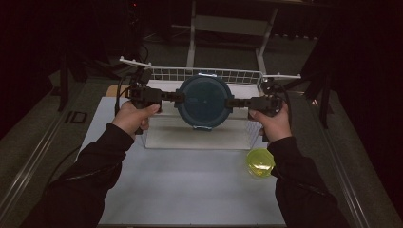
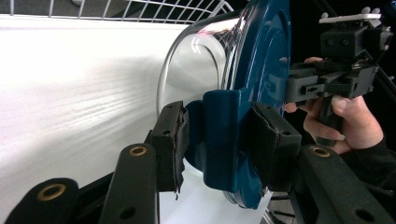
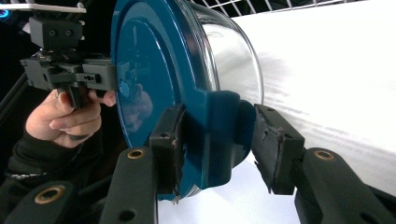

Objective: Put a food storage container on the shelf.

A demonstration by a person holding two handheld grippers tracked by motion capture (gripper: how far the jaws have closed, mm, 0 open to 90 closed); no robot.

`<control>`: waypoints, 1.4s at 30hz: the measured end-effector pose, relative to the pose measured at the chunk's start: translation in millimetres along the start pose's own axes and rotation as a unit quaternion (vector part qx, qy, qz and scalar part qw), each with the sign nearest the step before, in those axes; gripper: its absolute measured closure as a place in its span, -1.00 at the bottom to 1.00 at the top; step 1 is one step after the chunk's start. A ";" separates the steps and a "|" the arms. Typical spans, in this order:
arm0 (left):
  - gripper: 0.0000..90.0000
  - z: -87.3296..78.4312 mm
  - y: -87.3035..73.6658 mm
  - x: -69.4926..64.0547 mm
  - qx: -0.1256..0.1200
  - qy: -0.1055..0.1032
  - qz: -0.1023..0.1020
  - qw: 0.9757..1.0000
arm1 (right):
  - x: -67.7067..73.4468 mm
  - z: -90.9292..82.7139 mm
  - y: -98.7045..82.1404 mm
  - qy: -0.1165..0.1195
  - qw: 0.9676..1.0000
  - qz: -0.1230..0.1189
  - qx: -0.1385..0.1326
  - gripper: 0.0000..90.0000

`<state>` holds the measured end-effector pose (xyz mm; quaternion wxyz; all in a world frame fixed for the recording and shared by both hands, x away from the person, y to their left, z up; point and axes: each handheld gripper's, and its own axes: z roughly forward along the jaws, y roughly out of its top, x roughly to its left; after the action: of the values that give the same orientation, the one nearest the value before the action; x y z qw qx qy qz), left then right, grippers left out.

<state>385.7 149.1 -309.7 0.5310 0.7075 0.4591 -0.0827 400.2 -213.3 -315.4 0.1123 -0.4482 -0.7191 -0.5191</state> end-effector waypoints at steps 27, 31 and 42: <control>0.18 17.7 8.4 42.5 -0.032 -0.040 -0.095 0.994 | -20.3 15.9 24.8 -0.007 0.997 0.071 0.013 0.10; 0.16 21.3 9.6 48.2 -0.028 -0.044 -0.105 0.993 | -23.9 18.3 27.9 -0.011 0.997 0.078 0.015 0.07; 0.01 18.7 10.3 39.1 -0.017 -0.017 -0.059 0.998 | -21.4 14.3 33.1 -0.047 0.997 0.056 0.004 0.08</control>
<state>422.3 155.4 -334.3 0.5450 0.6682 0.4925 -0.1182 442.0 -210.5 -313.7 0.1089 -0.5117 -0.6992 -0.4873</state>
